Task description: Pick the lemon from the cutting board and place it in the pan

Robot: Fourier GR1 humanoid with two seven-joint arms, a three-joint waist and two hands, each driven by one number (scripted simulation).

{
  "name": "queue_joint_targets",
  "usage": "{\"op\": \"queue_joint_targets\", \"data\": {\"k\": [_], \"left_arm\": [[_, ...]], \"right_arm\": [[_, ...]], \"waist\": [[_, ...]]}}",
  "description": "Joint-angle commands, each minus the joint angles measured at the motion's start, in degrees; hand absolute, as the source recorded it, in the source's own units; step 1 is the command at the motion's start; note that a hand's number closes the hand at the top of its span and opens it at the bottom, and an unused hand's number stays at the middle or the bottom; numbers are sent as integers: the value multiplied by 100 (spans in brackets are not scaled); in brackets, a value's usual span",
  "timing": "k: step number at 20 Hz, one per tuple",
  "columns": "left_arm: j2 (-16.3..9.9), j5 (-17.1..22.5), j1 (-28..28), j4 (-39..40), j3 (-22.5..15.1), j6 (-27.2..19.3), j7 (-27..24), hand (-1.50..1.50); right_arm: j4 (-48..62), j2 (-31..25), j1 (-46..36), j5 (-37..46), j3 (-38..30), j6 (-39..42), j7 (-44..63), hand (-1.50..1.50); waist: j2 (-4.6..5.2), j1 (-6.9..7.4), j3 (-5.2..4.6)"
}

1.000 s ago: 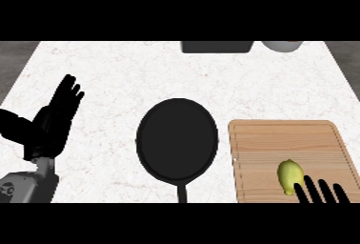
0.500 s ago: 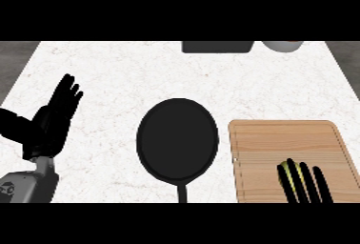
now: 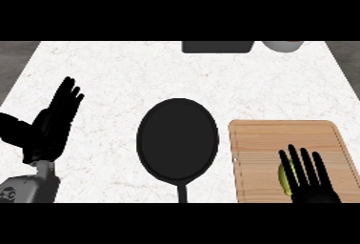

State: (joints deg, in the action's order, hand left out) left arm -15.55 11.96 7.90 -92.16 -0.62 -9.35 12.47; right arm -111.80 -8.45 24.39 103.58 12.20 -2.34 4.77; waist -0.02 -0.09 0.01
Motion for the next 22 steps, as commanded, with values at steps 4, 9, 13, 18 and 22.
{"op": "queue_joint_targets", "data": {"k": [4,9,13,18,22], "left_arm": [[227,-193,250,278,75,77,59,0],[132,-62,36,587,461,479,-530,0],[244,-308,321,188,289,202,146,0],[449,-316,371,679,352,307,-244,0],[435,-341,289,277,305,268,78,0]], "right_arm": [[718,117,-697,22,-116,188,106,-150],[798,32,-641,-262,-189,-140,-87,-150],[1898,86,-1249,-422,-465,-582,-95,-150],[1949,-150,-1491,-782,-741,-205,-376,-150],[2506,-34,-1518,-376,-300,-922,-417,150]], "waist": [[3,-6,-1],[3,-8,-2],[4,2,0],[8,-4,-1],[5,11,1]]}}
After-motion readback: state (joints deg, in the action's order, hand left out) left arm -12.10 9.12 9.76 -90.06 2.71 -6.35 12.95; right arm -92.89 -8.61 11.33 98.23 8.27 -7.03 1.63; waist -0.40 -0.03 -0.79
